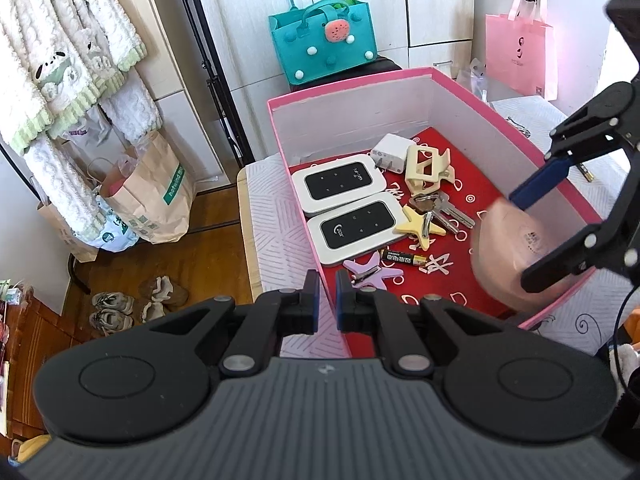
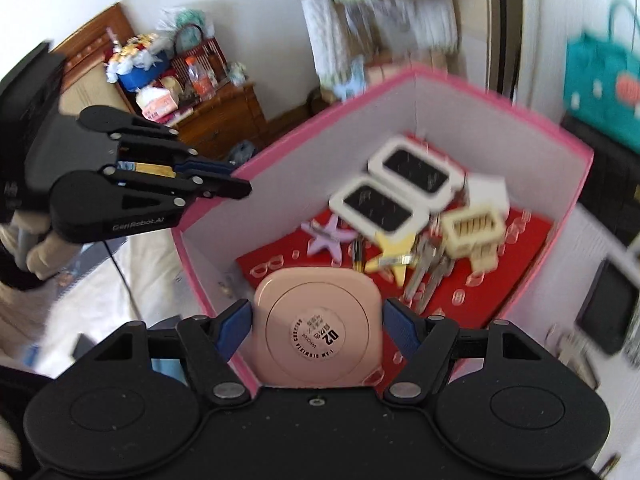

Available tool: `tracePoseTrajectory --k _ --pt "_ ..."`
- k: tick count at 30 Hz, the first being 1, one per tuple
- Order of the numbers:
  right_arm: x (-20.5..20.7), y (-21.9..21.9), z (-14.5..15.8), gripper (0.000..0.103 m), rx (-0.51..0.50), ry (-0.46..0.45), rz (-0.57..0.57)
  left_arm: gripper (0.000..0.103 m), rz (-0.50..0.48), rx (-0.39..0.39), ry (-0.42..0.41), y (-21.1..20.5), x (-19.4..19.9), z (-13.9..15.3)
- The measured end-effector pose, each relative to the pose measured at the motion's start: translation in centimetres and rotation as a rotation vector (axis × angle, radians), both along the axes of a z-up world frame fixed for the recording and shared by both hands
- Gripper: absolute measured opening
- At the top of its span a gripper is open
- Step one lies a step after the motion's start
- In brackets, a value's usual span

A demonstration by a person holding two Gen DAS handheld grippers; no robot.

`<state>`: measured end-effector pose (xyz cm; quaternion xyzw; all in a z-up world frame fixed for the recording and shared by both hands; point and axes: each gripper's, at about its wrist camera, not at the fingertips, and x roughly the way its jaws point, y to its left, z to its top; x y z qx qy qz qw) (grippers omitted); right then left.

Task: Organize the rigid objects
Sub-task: 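Carry the beige case into the box beside the star clips and release, then return the right gripper to the table and grasp the second AA battery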

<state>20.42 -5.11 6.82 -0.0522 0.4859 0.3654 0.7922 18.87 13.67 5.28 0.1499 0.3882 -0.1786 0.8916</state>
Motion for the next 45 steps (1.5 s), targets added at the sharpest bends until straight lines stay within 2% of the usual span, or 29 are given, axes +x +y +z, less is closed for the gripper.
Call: tracePoseTrajectory --k 2,5,7,11,15,20,24,28,31,33,38,41,45 --pt "0.6 0.1 0.2 0.048 -0.026 0.012 -0.008 0.007 -0.003 -0.002 -0.004 0.1 -0.1 0.0" --pt "1.5 -0.1 0.3 0.035 -0.038 0.024 -0.003 0.007 -0.005 -0.014 -0.006 0.3 -0.2 -0.1" --pt "1.6 0.0 0.2 0.035 -0.062 0.007 -0.007 0.007 -0.004 -0.020 -0.005 0.3 0.0 -0.1" --pt "1.5 -0.6 0.1 0.036 -0.046 0.011 -0.023 0.007 -0.005 -0.025 -0.006 0.4 0.0 0.0" --pt "0.5 -2.4 2.0 0.036 0.003 -0.046 -0.061 0.007 -0.006 -0.031 -0.002 0.5 -0.1 0.0" --pt "-1.8 -7.1 4.7 0.038 0.044 -0.143 -0.169 0.007 0.000 -0.037 -0.003 0.5 0.0 0.0" --pt "-3.3 -11.0 4.7 0.041 -0.020 -0.188 -0.295 0.007 -0.006 -0.043 0.016 0.7 0.3 0.2" --pt "-5.0 -14.1 3.1 0.041 -0.071 -0.221 -0.381 0.007 -0.007 -0.025 0.015 0.4 0.2 0.1" --pt "-6.4 -15.9 1.4 0.043 -0.128 -0.308 -0.461 0.007 0.000 -0.022 0.012 0.3 0.1 0.1" --pt "-6.9 -17.2 -0.1 0.043 -0.158 -0.334 -0.529 0.007 0.007 -0.023 0.010 0.3 0.1 0.1" --pt "-6.5 -21.1 -4.8 0.042 -0.022 -0.197 -0.637 0.007 0.018 0.002 0.006 -0.1 -0.1 -0.1" --pt "-6.0 -21.8 -7.0 0.038 -0.050 -0.174 -0.687 0.007 0.021 0.020 0.015 -0.4 -0.1 -0.1" --pt "-5.9 -21.5 -8.7 0.038 -0.143 -0.212 -0.707 0.007 0.027 0.022 0.022 -0.5 -0.1 -0.1"
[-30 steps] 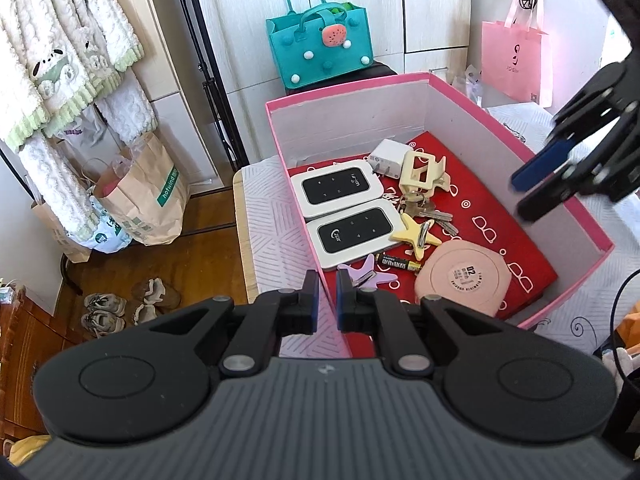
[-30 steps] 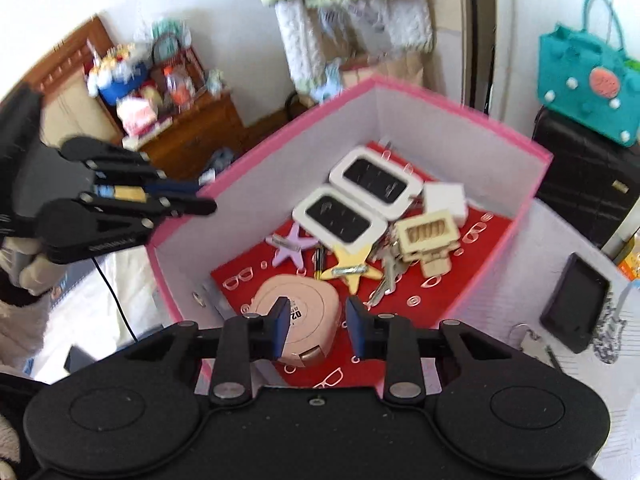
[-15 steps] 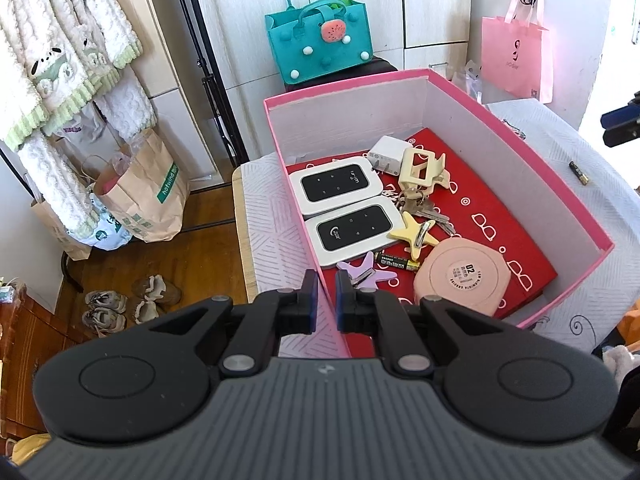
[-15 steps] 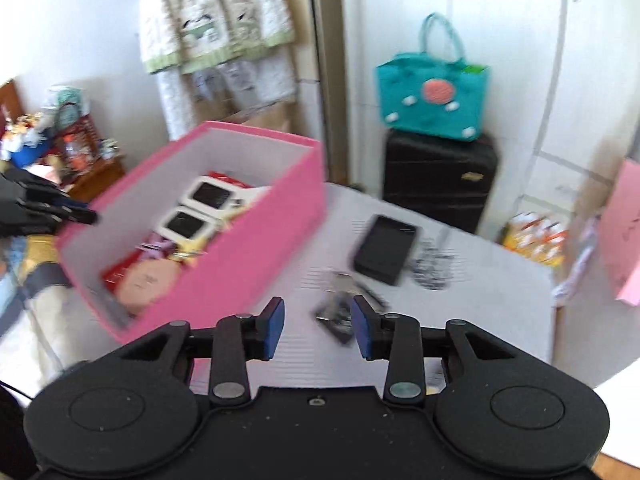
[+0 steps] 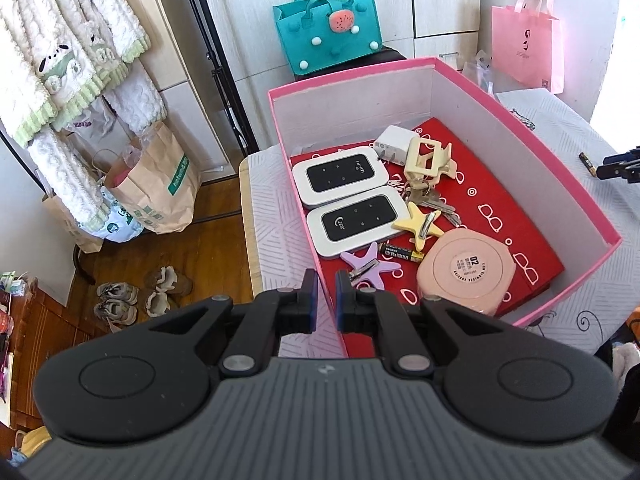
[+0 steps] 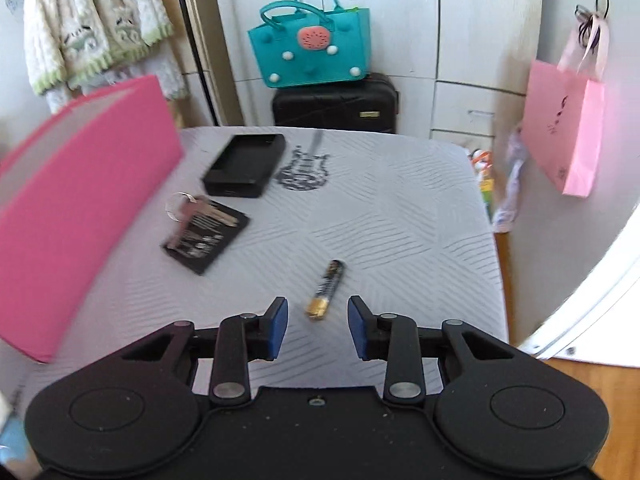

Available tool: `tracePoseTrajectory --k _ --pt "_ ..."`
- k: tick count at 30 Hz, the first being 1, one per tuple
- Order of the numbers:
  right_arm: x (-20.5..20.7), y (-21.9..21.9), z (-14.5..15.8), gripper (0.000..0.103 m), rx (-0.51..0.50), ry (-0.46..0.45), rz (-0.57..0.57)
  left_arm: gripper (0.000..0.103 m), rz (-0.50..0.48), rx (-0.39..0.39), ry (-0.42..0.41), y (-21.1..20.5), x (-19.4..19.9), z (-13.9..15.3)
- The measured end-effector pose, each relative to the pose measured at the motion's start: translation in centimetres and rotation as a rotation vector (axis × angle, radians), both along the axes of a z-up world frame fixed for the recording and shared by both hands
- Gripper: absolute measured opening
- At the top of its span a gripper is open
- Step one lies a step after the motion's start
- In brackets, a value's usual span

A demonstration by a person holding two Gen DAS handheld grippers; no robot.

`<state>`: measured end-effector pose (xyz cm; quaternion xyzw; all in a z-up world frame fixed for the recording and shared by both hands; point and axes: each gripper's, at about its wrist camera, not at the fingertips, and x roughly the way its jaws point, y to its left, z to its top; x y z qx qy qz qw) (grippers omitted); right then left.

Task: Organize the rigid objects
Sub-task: 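Return the right gripper to the table and grasp the second AA battery, then carry the second AA battery into the box and release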

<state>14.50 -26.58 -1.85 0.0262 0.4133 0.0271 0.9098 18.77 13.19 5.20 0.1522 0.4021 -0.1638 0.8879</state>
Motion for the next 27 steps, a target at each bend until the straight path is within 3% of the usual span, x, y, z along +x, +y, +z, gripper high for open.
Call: tracePoseTrajectory --k 2,6,13,16,17,18,19,22,27 --pt "0.4 0.1 -0.4 0.037 -0.020 -0.009 -0.001 0.007 0.005 -0.001 0.003 0.0 0.1 0.0" --pt "0.9 -0.9 0.1 0.033 0.052 -0.098 -0.077 0.007 0.012 -0.002 0.010 0.0 0.1 0.0" --pt "1.6 -0.4 -1.4 0.033 0.018 -0.051 -0.097 0.007 0.018 -0.004 0.021 0.0 0.4 0.1" --pt "1.4 -0.3 -1.6 0.032 0.005 -0.076 -0.107 0.007 0.020 -0.006 0.023 0.0 0.5 0.1" --pt "1.3 -0.1 -1.6 0.019 -0.007 -0.080 -0.101 0.007 0.023 -0.008 0.025 0.0 0.5 0.1" --pt "1.2 0.1 -1.6 0.012 -0.018 -0.076 -0.085 0.007 0.025 -0.010 0.027 0.1 0.6 0.1" --pt "1.1 0.3 -1.5 0.012 -0.028 -0.069 -0.072 0.007 0.025 -0.012 0.028 0.1 0.7 0.1" --pt "0.8 0.1 -0.6 0.012 0.100 -0.056 -0.037 0.007 0.027 -0.011 0.028 0.1 0.7 0.2" --pt "0.1 2.3 1.7 0.012 0.135 -0.112 0.040 0.007 0.028 -0.016 0.029 0.1 0.8 0.3"
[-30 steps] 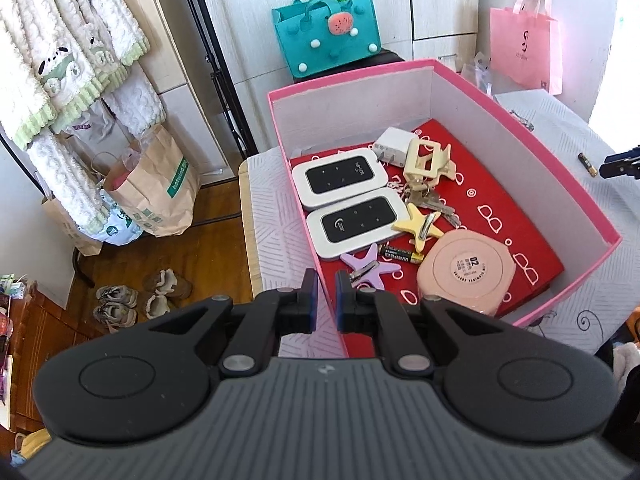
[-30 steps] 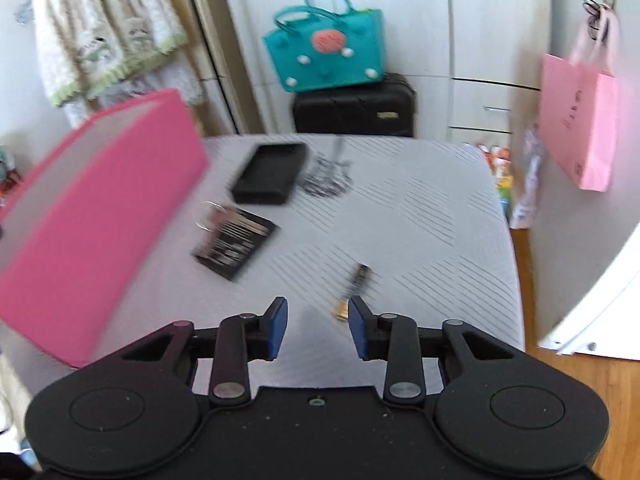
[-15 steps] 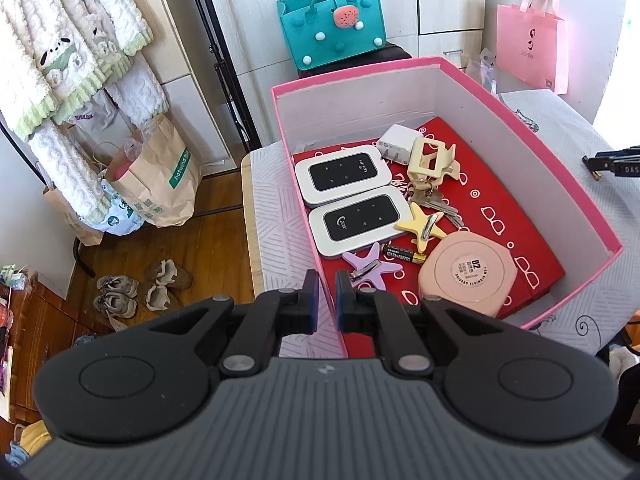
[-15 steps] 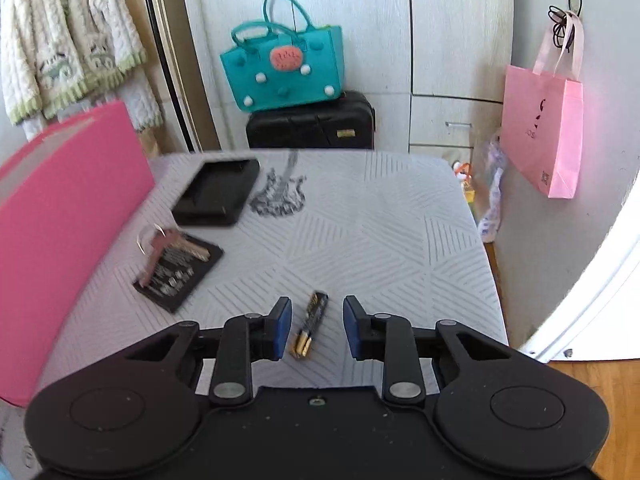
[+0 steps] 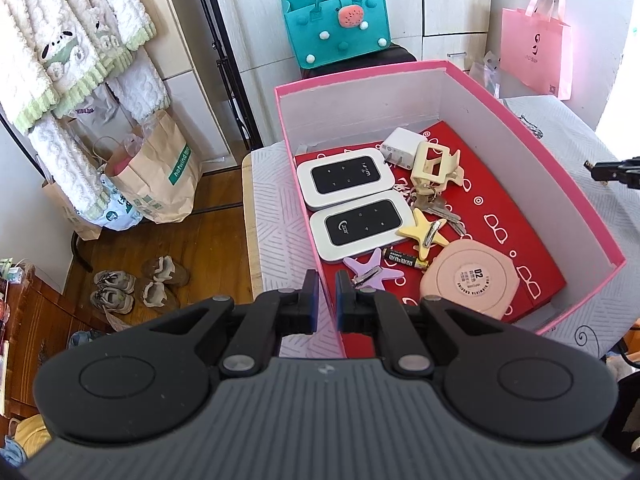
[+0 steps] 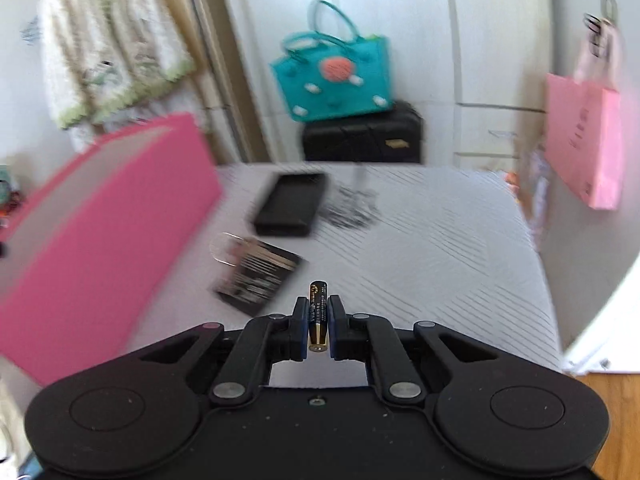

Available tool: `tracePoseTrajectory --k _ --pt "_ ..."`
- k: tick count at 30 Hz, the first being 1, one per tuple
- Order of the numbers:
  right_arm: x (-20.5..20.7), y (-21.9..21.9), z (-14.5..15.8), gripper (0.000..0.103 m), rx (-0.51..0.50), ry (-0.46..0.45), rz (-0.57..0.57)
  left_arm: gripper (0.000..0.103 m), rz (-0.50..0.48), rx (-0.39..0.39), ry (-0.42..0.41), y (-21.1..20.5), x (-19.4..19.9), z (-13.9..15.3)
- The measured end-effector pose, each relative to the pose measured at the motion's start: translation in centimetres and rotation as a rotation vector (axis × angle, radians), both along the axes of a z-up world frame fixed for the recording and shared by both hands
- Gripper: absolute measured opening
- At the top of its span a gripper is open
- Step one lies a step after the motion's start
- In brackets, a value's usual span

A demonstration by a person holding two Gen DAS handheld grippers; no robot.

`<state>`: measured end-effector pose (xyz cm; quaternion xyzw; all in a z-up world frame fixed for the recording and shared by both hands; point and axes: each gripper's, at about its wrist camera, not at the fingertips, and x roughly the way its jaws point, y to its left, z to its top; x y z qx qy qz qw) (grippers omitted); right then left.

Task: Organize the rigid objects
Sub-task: 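Carry the second AA battery into the box and release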

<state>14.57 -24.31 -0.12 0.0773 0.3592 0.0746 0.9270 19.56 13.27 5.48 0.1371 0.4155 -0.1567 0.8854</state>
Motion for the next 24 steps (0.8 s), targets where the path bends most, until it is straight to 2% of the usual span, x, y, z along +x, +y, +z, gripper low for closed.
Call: tracePoseTrajectory --k 7,12,18,24 --pt "-0.6 5.1 5.2 0.012 0.111 -0.122 0.209 0.007 0.002 -0.002 -0.006 0.2 0.2 0.2" --pt "0.5 9.4 6.5 0.012 0.194 -0.114 0.376 0.007 0.003 0.001 -0.007 0.2 0.1 0.2" --pt "2.2 13.2 5.1 0.013 0.182 -0.037 0.426 0.007 0.010 -0.006 -0.007 0.2 0.0 0.2" --pt "2.1 13.0 4.9 0.016 0.200 -0.025 0.413 0.007 0.013 -0.008 -0.008 0.1 -0.1 0.2"
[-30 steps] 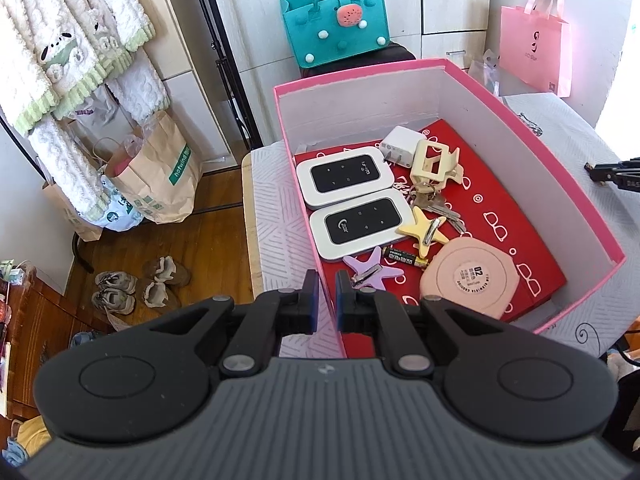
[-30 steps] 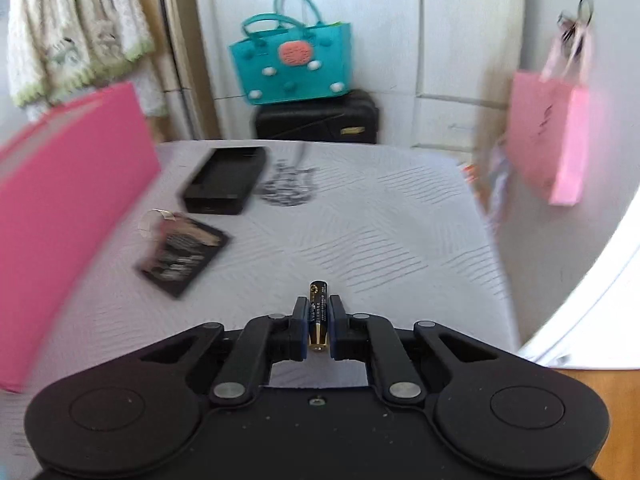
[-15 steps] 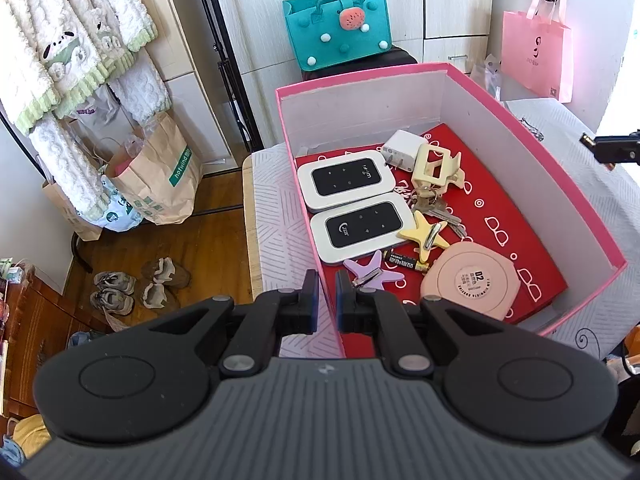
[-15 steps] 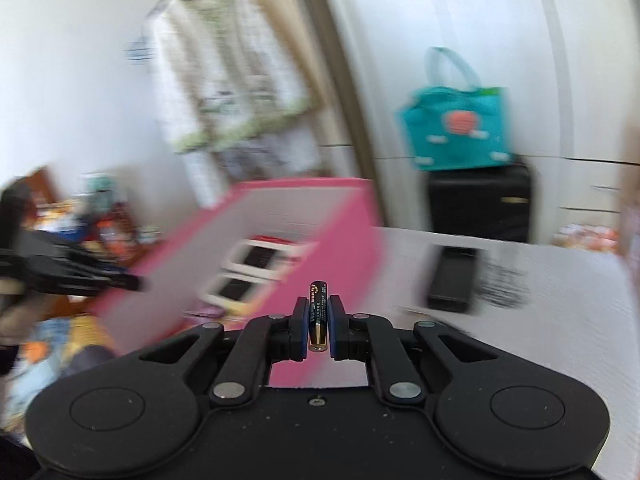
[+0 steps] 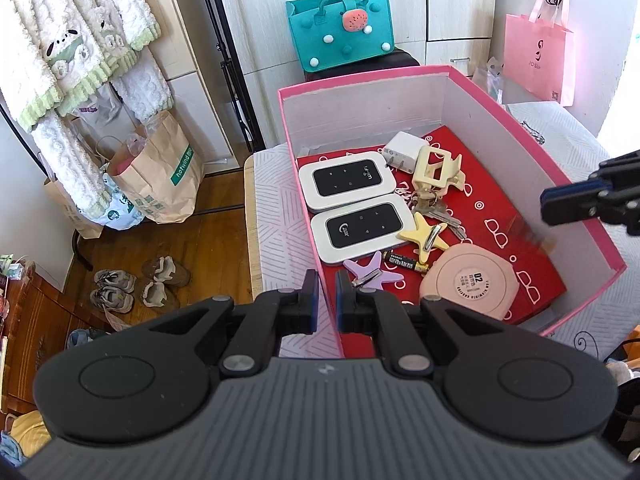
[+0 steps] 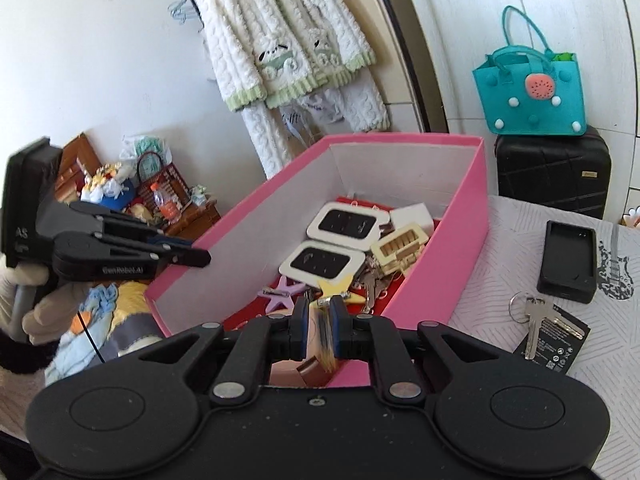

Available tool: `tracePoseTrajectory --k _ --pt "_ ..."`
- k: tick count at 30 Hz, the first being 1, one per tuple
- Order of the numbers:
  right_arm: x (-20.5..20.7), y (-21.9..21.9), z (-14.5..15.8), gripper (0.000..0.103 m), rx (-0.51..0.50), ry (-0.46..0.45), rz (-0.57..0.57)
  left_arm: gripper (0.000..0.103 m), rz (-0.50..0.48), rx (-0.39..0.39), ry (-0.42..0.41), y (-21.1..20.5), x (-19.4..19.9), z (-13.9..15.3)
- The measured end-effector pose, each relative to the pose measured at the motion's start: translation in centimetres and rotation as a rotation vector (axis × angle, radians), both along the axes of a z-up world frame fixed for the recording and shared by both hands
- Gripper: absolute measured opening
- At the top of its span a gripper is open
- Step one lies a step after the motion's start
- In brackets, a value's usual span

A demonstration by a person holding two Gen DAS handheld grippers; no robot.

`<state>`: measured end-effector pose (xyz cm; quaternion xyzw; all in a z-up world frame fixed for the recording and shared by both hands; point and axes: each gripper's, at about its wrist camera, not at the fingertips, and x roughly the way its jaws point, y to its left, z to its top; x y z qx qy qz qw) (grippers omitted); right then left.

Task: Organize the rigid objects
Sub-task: 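Carry the second AA battery into the box and release, then move the right gripper to the key ring and grasp it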

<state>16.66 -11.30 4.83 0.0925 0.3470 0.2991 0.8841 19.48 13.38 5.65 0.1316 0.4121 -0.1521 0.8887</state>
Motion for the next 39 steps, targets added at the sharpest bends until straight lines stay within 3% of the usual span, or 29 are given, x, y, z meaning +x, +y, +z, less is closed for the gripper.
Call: tracePoseTrajectory --k 5,11,17,21,24,33,39 --pt "-0.7 -1.8 0.9 0.018 0.018 -0.036 -0.044 0.007 0.001 -0.001 -0.002 0.0 -0.1 0.0" --pt "-1.0 -5.3 0.8 0.028 -0.022 -0.063 -0.172 0.007 0.003 0.000 -0.001 0.0 -0.1 0.0" --pt "-0.7 -8.6 -1.0 0.033 -0.178 -0.075 -0.304 0.007 0.012 -0.007 0.003 -0.1 -0.1 0.0" --pt "-0.4 -10.4 -2.5 0.041 -0.216 -0.076 -0.339 0.007 0.020 -0.004 0.001 -0.3 -0.1 0.1" --pt "-0.6 -10.7 -3.8 0.048 -0.254 -0.098 -0.318 0.007 0.026 -0.009 0.003 -0.3 0.0 0.1" --pt "1.0 -7.5 -5.5 0.048 -0.367 -0.181 -0.164 0.007 0.028 -0.009 0.003 -0.2 0.0 0.1" --pt "4.3 -6.2 -6.4 0.047 -0.400 -0.134 -0.110 0.007 0.025 -0.007 0.001 -0.2 0.0 0.1"
